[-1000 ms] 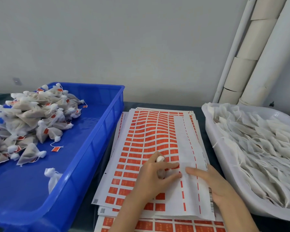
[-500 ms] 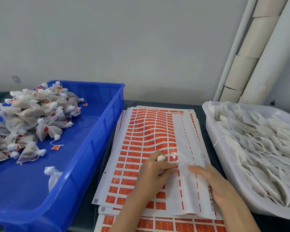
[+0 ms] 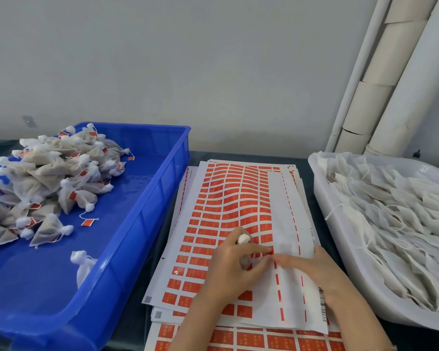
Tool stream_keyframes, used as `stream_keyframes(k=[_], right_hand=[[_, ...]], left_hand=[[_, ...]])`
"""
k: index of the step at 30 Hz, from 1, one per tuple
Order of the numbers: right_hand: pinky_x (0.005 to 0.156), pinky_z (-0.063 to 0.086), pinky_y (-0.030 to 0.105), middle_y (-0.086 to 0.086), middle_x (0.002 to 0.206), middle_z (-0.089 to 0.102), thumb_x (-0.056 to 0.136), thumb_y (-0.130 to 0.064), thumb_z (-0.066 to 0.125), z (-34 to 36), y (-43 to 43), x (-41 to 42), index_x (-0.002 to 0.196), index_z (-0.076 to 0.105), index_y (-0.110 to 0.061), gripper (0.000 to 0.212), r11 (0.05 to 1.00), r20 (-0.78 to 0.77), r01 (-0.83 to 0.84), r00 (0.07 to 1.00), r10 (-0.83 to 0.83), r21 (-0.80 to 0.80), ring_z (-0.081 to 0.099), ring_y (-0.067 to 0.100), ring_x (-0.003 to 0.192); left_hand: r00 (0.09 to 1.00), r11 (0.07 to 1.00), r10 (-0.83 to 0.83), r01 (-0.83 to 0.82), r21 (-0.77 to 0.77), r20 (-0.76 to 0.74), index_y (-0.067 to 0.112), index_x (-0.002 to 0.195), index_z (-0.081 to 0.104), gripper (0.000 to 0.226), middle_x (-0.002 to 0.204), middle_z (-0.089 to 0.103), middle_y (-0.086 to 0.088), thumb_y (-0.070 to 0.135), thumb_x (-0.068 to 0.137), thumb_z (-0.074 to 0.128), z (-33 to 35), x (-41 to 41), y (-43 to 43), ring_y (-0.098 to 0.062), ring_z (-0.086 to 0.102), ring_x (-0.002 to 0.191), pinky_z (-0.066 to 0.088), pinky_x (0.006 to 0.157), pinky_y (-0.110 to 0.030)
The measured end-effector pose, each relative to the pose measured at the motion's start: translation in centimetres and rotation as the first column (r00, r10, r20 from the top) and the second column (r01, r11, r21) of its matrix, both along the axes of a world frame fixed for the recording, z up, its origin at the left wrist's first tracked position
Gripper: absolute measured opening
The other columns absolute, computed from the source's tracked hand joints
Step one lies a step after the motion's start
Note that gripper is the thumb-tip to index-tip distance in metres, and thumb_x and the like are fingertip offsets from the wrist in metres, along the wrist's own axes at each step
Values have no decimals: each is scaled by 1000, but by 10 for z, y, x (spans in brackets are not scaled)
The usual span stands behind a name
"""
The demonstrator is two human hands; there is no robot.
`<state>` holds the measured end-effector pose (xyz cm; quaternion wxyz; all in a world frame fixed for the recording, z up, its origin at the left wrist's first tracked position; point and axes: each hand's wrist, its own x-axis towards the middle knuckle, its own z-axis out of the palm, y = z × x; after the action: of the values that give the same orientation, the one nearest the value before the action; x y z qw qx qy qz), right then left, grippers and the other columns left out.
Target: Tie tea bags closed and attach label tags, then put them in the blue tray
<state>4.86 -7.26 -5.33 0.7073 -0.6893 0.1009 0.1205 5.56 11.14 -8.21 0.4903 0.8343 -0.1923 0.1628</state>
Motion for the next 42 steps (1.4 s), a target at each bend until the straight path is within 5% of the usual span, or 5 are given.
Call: stream_keyframes(k=[6, 13, 22, 33, 42], right_hand=[[75, 58, 49, 9, 94, 75, 63, -18, 89, -4, -3, 1, 110, 66, -20, 52, 999, -22, -42, 999, 41, -33, 73, 33, 82], [77, 57, 53, 14, 98, 74, 54, -19, 90, -4, -7, 1, 112, 66, -17, 63, 998, -46, -60, 997, 60, 7, 71, 37, 85], [54, 58, 36, 10, 90, 75, 54, -17, 89, -5, -3, -1, 103, 69, -20, 52, 999, 9, 7, 1000, -7, 31, 73, 33, 77], [84, 54, 57, 13, 104, 72, 67, -16, 86, -6, -3, -3, 121, 57, -17, 62, 998, -2, 63, 998, -63, -9, 71, 37, 88], [83, 54, 57, 12, 101, 73, 66, -19, 83, -1, -2, -8, 119, 60, -17, 58, 998, 7, 67, 998, -67, 14, 71, 36, 87]], left_hand=[[1000, 999, 19, -20, 29, 8, 36, 104, 72, 24, 98, 47, 33, 44, 81, 70, -2, 1, 1, 1, 51, 102, 48, 74, -5], [1000, 999, -13, 13, 34, 5, 39, 106, 71, 29, 97, 48, 30, 52, 80, 67, -3, 0, 0, 0, 52, 99, 48, 71, -6], [998, 999, -34, 32, 41, 49, 42, 111, 68, 35, 95, 49, 27, 58, 79, 66, -1, -2, 0, -4, 54, 94, 52, 69, -11], [998, 998, -46, 47, -32, 36, 29, 103, 75, 25, 92, 52, 25, 37, 79, 73, 0, 1, 0, -3, 53, 92, 49, 71, -9], [998, 999, -51, 51, -17, 29, 26, 106, 74, 31, 91, 49, 30, 44, 83, 63, -4, 1, -1, -1, 54, 93, 48, 72, -7]])
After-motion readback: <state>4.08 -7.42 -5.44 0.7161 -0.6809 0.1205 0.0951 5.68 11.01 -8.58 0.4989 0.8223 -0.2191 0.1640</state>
